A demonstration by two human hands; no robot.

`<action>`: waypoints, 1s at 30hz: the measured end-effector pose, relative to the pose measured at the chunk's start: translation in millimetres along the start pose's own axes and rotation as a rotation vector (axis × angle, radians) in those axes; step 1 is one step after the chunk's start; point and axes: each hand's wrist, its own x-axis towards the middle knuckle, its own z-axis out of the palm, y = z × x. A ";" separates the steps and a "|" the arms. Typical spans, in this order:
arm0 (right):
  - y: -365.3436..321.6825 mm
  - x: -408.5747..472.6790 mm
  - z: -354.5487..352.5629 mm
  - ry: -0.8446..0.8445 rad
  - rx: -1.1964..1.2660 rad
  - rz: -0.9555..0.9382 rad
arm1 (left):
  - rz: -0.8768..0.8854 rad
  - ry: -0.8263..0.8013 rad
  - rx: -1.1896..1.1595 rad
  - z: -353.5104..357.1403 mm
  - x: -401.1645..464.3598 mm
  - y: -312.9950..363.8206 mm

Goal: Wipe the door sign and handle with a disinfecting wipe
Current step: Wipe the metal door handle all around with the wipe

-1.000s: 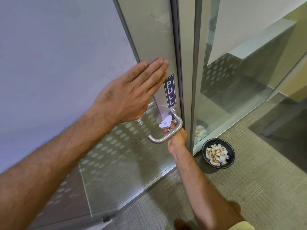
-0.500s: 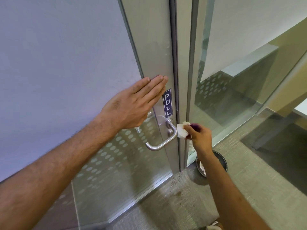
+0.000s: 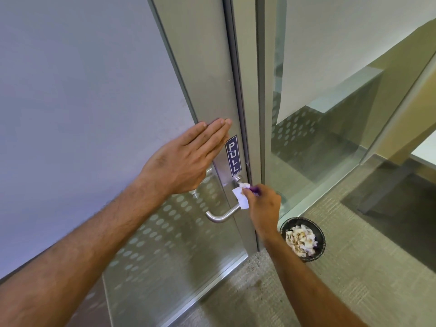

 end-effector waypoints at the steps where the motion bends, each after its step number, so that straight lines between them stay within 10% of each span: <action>1: 1.1 -6.9 -0.6 0.032 0.101 0.085 | 0.000 0.002 0.005 0.3 -0.1 0.3; 7: -3.6 -42.6 17.5 0.183 0.923 0.714 | 0.000 0.023 -0.004 0.5 -0.3 -0.8; 14: -0.1 -94.0 47.7 -0.137 1.406 1.016 | -0.023 0.047 -0.027 5.5 1.1 10.4; 26: 5.2 -80.0 35.8 -0.742 0.829 0.840 | -0.039 0.026 -0.039 9.8 -1.0 12.3; 30: 12.3 -62.1 -2.4 -0.677 0.582 0.655 | -0.071 0.077 -0.165 -0.5 0.5 10.3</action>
